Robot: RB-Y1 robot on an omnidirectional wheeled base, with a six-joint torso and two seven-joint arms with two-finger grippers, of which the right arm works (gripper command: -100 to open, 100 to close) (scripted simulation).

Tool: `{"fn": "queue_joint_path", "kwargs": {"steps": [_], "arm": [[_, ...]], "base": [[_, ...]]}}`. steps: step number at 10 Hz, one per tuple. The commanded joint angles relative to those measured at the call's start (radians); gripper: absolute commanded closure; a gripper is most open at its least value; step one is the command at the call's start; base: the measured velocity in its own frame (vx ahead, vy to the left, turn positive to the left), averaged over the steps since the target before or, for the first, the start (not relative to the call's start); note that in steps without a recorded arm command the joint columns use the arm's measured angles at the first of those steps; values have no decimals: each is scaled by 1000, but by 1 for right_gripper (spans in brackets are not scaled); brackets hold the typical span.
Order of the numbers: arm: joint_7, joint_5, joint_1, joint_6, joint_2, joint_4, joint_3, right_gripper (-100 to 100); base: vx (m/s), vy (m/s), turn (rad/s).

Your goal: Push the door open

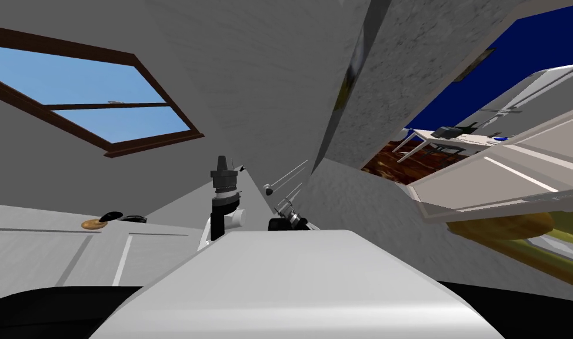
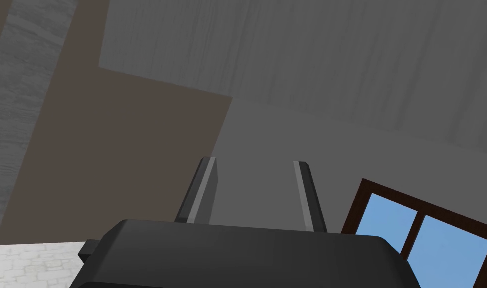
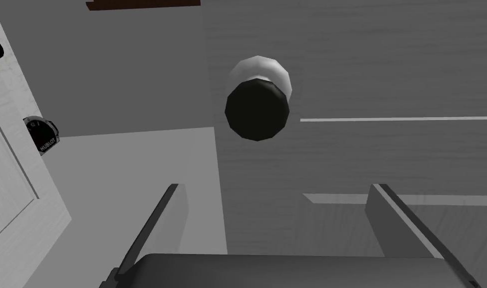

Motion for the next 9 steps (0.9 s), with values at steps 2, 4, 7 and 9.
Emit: {"fn": "queue_joint_path", "kwargs": {"steps": [2, 4, 7, 9], "arm": [[7, -2, -2, 3, 9, 7, -7, -100], [9, -4, -5, 4, 15, 11, -10, -100], [17, -7, -11, 9, 30, 22, -20, -100], [21, -8, -15, 11, 38, 27, -24, -100]], "base": [[-10, 62, 15], [134, 137, 11], [172, 121, 33], [126, 132, 25]]}}
